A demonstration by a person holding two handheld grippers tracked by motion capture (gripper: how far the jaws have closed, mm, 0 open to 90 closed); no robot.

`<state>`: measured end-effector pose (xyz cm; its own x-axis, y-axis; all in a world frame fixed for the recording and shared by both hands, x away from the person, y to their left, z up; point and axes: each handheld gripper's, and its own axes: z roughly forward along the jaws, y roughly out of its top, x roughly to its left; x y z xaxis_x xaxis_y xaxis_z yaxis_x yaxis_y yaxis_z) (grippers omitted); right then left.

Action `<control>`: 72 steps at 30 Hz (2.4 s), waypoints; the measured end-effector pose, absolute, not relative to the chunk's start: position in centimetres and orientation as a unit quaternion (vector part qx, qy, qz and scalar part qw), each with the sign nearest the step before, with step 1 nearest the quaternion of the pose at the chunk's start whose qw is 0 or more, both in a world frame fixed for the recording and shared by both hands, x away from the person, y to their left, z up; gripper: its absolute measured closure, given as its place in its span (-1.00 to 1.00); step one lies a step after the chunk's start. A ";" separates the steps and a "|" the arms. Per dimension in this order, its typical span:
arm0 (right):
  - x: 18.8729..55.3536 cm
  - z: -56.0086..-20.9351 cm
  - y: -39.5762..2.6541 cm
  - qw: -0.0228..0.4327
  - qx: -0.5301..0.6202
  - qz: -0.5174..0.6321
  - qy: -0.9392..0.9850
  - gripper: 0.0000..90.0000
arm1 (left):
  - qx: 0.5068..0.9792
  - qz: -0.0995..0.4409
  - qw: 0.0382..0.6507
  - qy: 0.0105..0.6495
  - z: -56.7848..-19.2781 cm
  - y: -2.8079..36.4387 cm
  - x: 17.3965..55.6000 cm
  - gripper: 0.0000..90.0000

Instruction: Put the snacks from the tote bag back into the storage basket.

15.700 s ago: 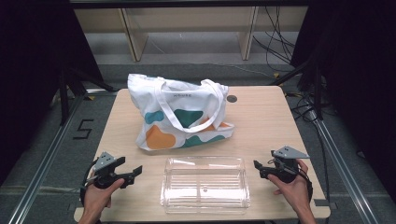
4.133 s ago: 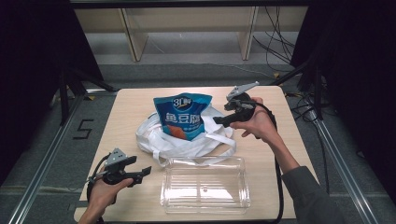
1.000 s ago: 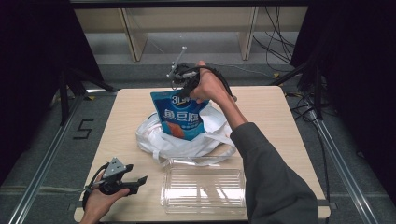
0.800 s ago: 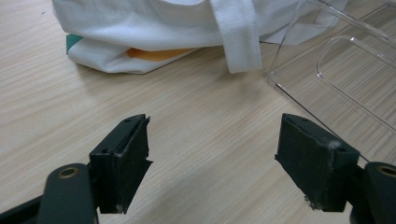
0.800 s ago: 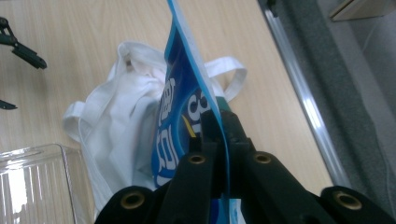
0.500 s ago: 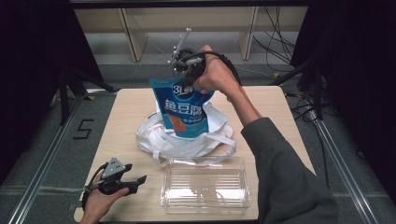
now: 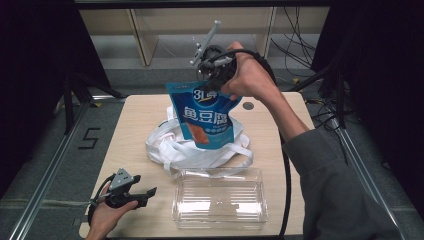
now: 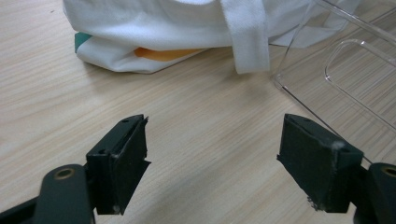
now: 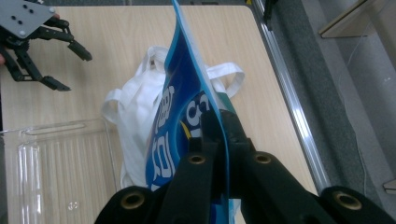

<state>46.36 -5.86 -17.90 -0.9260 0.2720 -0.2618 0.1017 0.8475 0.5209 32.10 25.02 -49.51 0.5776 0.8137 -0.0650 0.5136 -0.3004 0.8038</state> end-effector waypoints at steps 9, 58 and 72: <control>43.7 -16.4 -6.9 0.173 0.088 0.263 0.945 1.00 | 0.783 0.177 0.414 0.428 -49.6 24.9 32.1 -0.51; 36.1 -21.5 -8.9 0.121 0.039 0.273 0.954 1.00 | 0.782 0.188 0.410 0.429 -49.6 25.3 32.0 -0.51; 37.0 -25.7 -9.4 0.088 0.023 0.270 0.958 1.00 | 0.786 0.187 0.406 0.427 -49.6 25.4 32.0 -0.51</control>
<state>37.00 -9.42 -25.66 -0.9833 0.0923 -0.1569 -0.0033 0.8528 0.5222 32.05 25.36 -49.57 0.5647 0.8236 -0.0528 0.5188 -0.3046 0.7988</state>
